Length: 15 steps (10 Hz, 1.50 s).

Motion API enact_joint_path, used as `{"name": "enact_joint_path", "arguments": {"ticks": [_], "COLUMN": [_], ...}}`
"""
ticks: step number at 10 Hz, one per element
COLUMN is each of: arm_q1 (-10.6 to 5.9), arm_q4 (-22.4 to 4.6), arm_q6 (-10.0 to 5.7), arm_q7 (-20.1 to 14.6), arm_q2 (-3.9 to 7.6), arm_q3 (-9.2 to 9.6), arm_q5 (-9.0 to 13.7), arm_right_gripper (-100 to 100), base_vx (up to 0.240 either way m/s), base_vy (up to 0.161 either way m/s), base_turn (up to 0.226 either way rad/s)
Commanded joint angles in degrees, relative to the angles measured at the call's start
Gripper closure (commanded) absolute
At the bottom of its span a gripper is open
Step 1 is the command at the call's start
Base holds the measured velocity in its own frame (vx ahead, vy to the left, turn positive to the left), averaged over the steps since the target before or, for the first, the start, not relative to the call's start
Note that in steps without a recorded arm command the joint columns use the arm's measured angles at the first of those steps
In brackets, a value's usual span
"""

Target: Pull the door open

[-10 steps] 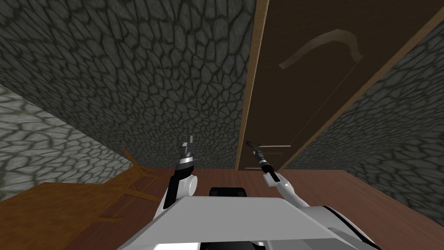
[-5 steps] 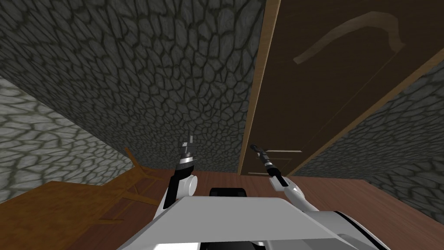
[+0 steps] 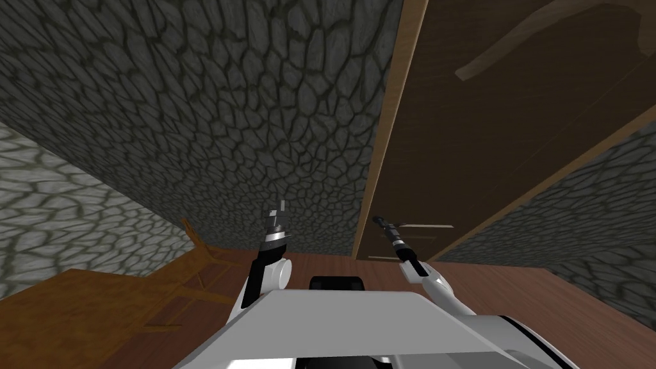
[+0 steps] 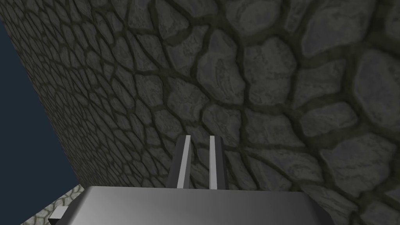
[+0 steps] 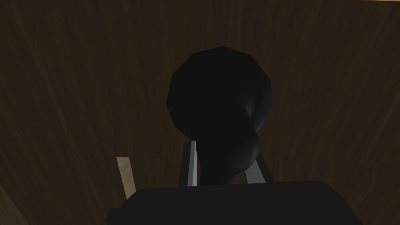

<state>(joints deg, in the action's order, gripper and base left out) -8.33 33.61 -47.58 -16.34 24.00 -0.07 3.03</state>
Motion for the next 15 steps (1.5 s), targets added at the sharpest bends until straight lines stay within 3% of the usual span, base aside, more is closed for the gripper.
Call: {"name": "enact_joint_path", "arguments": {"ticks": [1,3,12,13,15], "arm_q1": [0.09,0.09,4.31,4.52,5.87], "arm_q4": [0.0,0.0,0.6,1.4,0.8], "arm_q6": [-0.03,-0.03,-6.76,-5.84,-8.31], "arm_q7": [0.1,0.1,-7.5,-6.9,-8.1], "arm_q2": [0.00,0.00,5.68,5.02,6.12], "arm_q3": [0.04,0.04,5.42,5.25,5.96], "arm_q5": [-0.1,-0.1,-2.6,-2.5,-2.7], "arm_right_gripper": [100,100,100,100,100], "base_vx": [-0.012,-0.004,-0.189,-0.070,-0.171], "base_vy": [-0.003,0.000,-0.079,-0.028,-0.071], "base_turn": [0.005,-0.001,0.115,0.020,0.173]}}
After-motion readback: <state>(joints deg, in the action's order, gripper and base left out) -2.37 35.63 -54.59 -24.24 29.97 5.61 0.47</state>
